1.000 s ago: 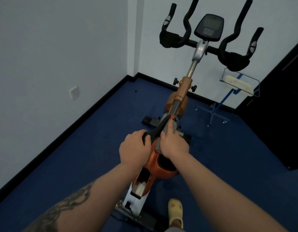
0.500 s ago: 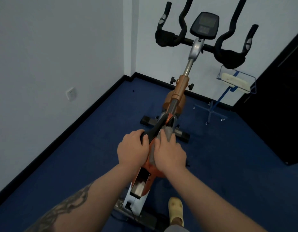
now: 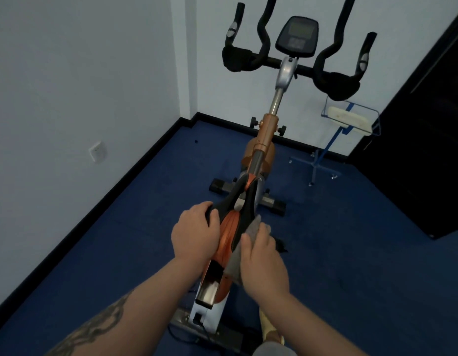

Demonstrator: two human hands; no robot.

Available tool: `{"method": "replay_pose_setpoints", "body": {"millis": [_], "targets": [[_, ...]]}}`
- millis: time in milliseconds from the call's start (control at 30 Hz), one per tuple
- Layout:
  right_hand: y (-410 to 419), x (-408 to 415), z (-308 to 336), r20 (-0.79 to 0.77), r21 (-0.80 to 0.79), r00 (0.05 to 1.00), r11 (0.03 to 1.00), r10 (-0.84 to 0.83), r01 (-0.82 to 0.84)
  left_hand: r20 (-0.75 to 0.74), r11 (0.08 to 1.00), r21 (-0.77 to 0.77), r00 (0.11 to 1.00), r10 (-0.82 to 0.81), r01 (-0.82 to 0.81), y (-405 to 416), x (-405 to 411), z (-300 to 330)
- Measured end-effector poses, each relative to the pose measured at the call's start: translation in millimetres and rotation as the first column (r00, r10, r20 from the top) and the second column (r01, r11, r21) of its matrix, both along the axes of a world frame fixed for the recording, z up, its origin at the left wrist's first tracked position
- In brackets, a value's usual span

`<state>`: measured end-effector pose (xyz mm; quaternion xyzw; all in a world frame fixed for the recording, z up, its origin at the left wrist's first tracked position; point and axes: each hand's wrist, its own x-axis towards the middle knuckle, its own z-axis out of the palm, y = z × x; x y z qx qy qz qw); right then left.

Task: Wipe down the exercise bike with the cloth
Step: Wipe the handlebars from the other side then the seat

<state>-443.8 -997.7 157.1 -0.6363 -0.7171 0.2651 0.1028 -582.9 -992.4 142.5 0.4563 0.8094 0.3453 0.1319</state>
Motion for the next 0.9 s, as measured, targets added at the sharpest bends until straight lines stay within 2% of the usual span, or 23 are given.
{"method": "replay_pose_setpoints", "body": {"millis": [100, 167, 267, 433, 567, 733, 900], "targets": [[4.6, -7.9, 3.4, 0.032, 0.021, 0.999, 1.0, -0.014, 0.013, -0.01, 1.0, -0.008, 1.0, -0.003, 0.003, 1.1, -0.4, -0.1], [33.0, -18.3, 10.4, 0.102, -0.045, 0.995, 0.999, -0.02, 0.024, -0.019, 1.0, -0.018, 1.0, 0.0, 0.0, 1.1, 0.0, 0.3], [61.5, -27.1, 19.9, 0.129, -0.148, 0.991, 0.988, -0.023, 0.042, -0.026, 1.0, -0.021, 1.0, 0.009, -0.01, 0.8, 0.2, -0.4], [12.6, -9.1, 8.8, 0.126, 0.004, 0.982, 0.99, 0.142, -0.143, -0.017, 0.999, -0.005, 0.999, 0.034, -0.034, -0.1, 3.1, -0.8], [45.7, -23.1, 6.4, 0.156, -0.022, 0.981, 0.994, 0.112, -0.11, -0.03, 0.996, -0.025, 0.996, 0.083, -0.084, 2.3, 5.6, -0.8], [108.2, -43.9, -2.1, 0.076, -0.142, 0.997, 0.989, -0.022, 0.033, -0.048, 0.988, -0.052, 0.989, 0.143, -0.145, 2.2, 8.4, 0.1], [153.6, -51.0, -19.9, -0.042, -0.032, 0.998, 0.999, -0.037, 0.036, -0.059, 0.972, -0.052, 0.973, 0.225, -0.228, 2.9, 13.2, 2.0]]}}
